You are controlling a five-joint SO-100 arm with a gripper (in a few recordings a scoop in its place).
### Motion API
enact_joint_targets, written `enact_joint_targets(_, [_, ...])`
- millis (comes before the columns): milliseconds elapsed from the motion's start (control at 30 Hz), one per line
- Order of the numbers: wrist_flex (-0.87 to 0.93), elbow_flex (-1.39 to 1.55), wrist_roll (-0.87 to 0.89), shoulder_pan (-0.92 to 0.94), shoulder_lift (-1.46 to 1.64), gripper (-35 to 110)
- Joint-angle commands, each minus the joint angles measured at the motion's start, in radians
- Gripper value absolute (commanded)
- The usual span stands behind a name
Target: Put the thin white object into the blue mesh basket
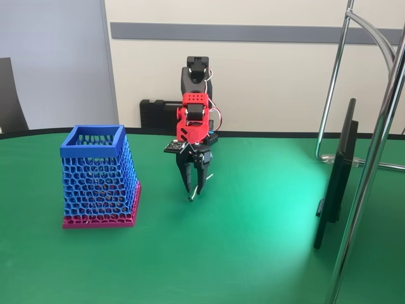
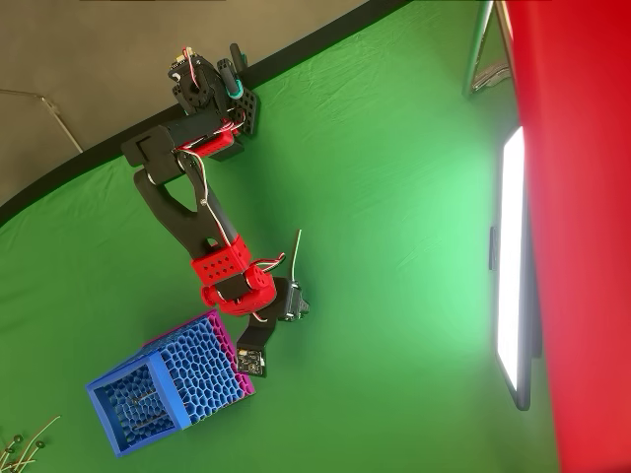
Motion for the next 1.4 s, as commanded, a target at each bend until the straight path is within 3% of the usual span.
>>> enact_joint_targets(0, [0.0,-0.038,-0.005,0.0,0.005,17])
enact_joint_targets(800, [0.048,-0.138,-0.072,0.009,-0.098,15])
enact_joint_targets(1000, [0.071,-0.17,-0.08,0.008,-0.118,5])
enact_joint_targets(1367, [0.074,-0.207,-0.083,0.009,-0.123,2])
